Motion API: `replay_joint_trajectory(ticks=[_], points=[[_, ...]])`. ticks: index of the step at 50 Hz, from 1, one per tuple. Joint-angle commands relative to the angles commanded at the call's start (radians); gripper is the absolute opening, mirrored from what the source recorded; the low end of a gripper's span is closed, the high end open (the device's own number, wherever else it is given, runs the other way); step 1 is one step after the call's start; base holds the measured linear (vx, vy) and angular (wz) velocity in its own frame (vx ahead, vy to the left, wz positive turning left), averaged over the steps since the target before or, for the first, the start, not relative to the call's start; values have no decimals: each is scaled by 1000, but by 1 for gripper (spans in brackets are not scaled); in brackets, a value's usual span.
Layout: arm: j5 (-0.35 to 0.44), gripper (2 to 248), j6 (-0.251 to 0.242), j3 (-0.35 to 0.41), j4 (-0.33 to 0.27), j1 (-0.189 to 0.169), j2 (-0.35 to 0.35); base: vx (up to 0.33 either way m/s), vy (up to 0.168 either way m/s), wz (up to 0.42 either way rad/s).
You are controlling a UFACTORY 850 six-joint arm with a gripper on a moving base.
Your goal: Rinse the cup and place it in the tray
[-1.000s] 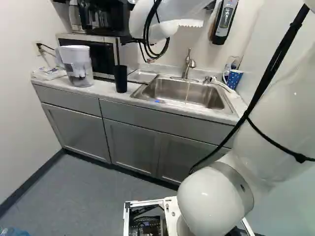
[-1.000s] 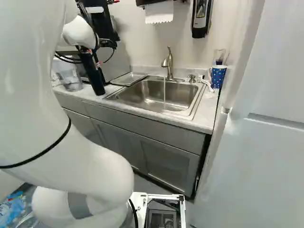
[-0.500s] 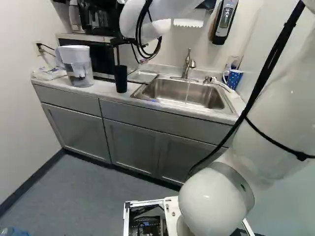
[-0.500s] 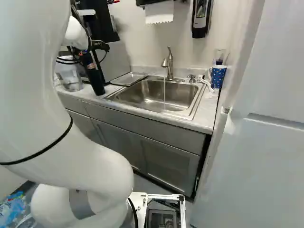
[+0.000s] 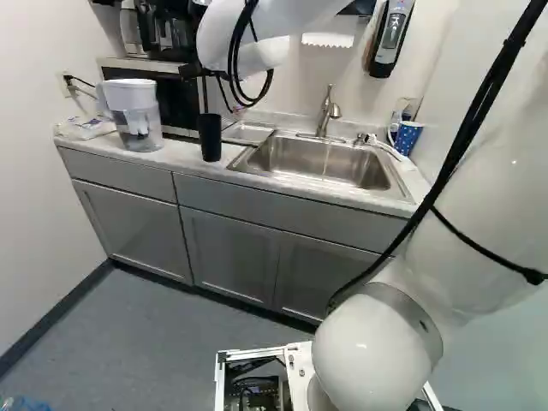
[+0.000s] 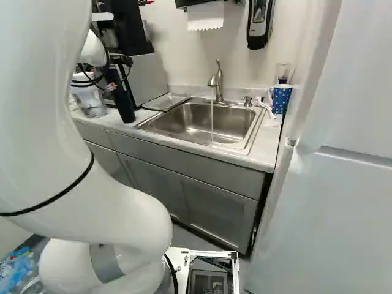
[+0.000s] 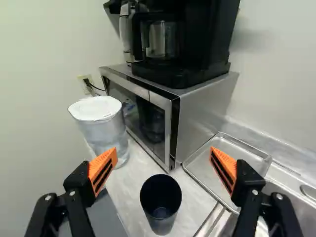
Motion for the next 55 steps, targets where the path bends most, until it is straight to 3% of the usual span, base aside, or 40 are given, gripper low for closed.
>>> replay_joint_trajectory(ticks=[55], points=[[14, 247, 0, 64, 0, 2, -53, 0, 0, 0]])
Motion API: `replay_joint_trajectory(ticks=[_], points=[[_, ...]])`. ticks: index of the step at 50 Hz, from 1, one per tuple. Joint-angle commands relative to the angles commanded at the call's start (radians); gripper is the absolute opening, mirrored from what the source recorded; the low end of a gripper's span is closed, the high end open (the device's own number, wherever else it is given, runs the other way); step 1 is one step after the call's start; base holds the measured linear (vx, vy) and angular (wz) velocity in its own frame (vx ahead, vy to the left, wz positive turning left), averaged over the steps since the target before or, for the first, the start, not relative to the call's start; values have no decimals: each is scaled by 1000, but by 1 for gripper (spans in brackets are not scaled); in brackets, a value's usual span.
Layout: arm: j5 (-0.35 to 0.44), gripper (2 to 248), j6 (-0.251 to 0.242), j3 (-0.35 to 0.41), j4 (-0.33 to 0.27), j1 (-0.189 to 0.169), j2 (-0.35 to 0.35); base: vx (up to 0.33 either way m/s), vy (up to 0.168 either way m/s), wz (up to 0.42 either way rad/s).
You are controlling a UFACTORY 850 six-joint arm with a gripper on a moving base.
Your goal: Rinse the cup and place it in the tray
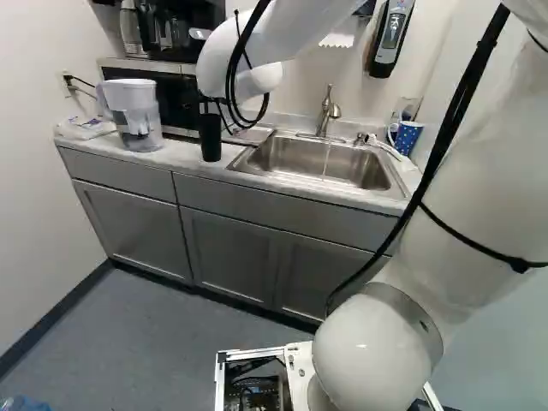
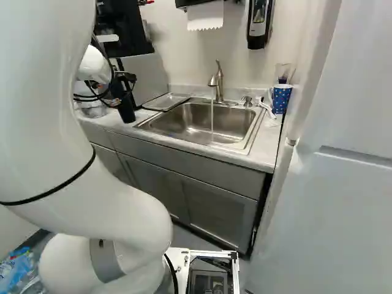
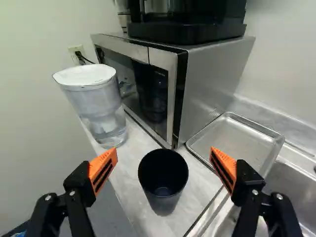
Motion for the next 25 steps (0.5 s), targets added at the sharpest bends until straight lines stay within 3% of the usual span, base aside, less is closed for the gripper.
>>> replay_joint_trajectory(ticks=[25], points=[[43, 247, 0, 22, 0, 0, -32, 0, 0, 0]])
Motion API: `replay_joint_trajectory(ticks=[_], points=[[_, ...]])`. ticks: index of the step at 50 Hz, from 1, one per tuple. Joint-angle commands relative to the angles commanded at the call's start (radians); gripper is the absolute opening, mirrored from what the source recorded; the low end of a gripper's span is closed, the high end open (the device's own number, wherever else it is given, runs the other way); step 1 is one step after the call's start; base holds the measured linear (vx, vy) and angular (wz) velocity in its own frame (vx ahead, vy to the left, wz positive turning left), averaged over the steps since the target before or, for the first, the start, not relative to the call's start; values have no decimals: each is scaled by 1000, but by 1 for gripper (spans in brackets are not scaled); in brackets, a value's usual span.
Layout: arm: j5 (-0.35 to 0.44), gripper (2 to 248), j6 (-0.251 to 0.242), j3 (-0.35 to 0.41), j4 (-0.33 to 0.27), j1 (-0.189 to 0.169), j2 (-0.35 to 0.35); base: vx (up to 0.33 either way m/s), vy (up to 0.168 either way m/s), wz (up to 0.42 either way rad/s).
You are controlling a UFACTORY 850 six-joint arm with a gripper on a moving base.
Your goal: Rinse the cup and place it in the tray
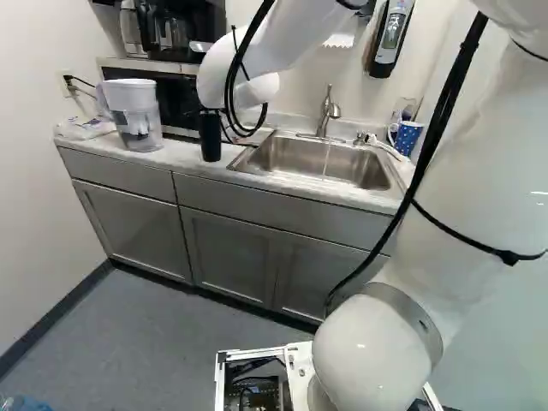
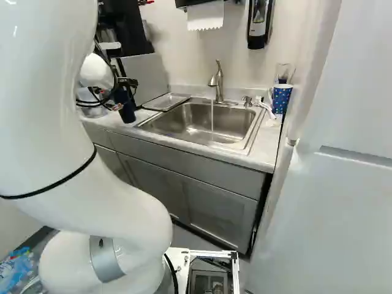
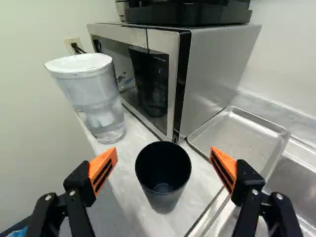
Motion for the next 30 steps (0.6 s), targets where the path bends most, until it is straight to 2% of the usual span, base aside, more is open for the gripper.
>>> replay_joint_trajectory(ticks=[30], points=[[77, 247, 0, 22, 0, 0, -42, 0, 0, 0]])
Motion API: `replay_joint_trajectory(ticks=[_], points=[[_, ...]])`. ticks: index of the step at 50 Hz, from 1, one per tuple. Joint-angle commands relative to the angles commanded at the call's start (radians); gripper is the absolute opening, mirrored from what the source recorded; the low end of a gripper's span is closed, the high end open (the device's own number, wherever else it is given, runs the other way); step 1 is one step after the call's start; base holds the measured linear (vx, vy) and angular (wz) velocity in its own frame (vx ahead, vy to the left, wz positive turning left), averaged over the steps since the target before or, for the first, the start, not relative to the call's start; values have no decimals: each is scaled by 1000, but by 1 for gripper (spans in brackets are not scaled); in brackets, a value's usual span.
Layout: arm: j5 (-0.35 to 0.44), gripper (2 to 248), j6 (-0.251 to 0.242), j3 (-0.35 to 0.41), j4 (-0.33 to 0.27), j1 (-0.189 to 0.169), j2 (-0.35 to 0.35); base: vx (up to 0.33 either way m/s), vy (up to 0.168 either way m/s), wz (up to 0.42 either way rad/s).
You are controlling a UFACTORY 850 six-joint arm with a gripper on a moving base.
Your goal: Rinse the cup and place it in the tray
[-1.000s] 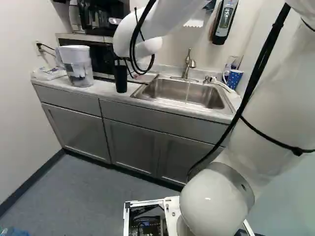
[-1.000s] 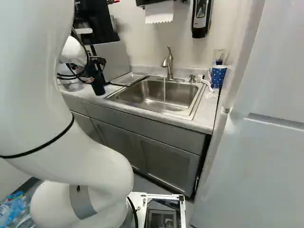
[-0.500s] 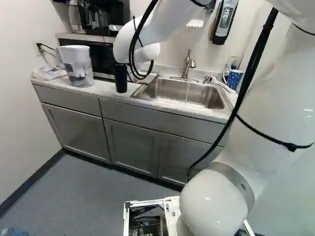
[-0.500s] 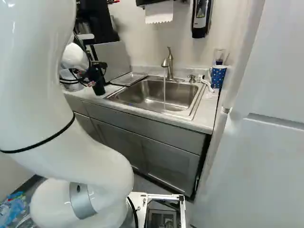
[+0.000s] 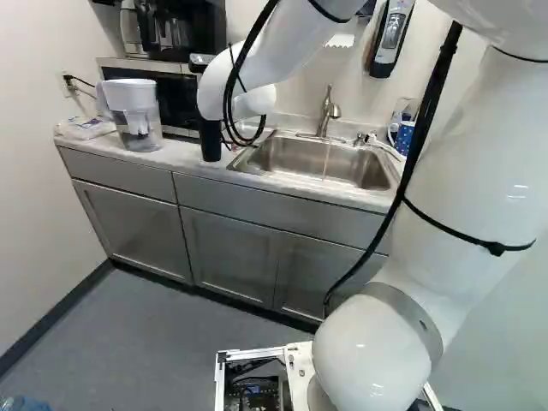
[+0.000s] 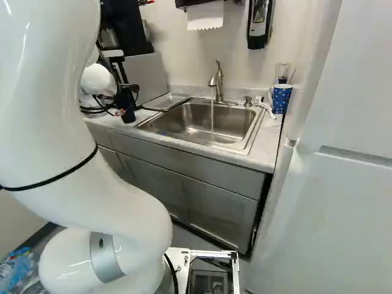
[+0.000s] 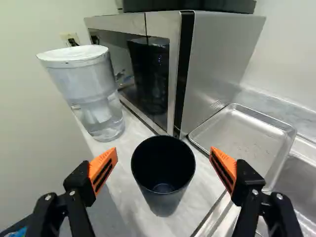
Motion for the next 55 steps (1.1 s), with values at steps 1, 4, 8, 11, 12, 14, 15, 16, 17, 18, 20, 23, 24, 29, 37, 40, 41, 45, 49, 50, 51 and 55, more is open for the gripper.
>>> replay_joint_trajectory(ticks=[1, 4, 8, 11, 12, 14, 15, 16, 17, 18, 20, 23, 24, 29, 37, 40, 41, 45, 49, 50, 51, 55], points=[[3, 247, 0, 1, 0, 0, -1, 0, 0, 0], [11, 247, 0, 3, 0, 0, -6, 0, 0, 0], [22, 247, 0, 5, 0, 0, -12, 0, 0, 0], [30, 247, 0, 7, 0, 0, -16, 0, 0, 0], [33, 247, 0, 8, 0, 0, -18, 0, 0, 0], [39, 247, 0, 9, 0, 0, -21, 0, 0, 0], [41, 247, 0, 10, 0, 0, -22, 0, 0, 0], [44, 247, 0, 10, 0, 0, -24, 0, 0, 0], [47, 247, 0, 11, 0, 0, -25, 0, 0, 0], [50, 247, 0, 12, 0, 0, -27, 0, 0, 0], [55, 247, 0, 13, 0, 0, -30, 0, 0, 0], [64, 247, 0, 14, 0, 0, -35, 0, 0, 0], [67, 247, 0, 15, 0, 0, -36, 0, 0, 0], [83, 247, 0, 18, 0, 0, -44, 0, 0, 0], [109, 247, 0, 22, 0, 0, -56, 0, 0, 0], [119, 247, 0, 24, 0, 0, -61, 0, 0, 0], [122, 247, 0, 25, 0, 0, -63, 0, 0, 0], [135, 247, 0, 27, 0, 0, -69, 0, 0, 0], [148, 247, 0, 29, 0, 0, -76, 0, 0, 0], [151, 247, 0, 29, 0, 0, -77, 0, 0, 0], [155, 247, 0, 30, 0, 0, -79, 0, 0, 0], [168, 247, 0, 32, 0, 0, -85, 0, 0, 0]])
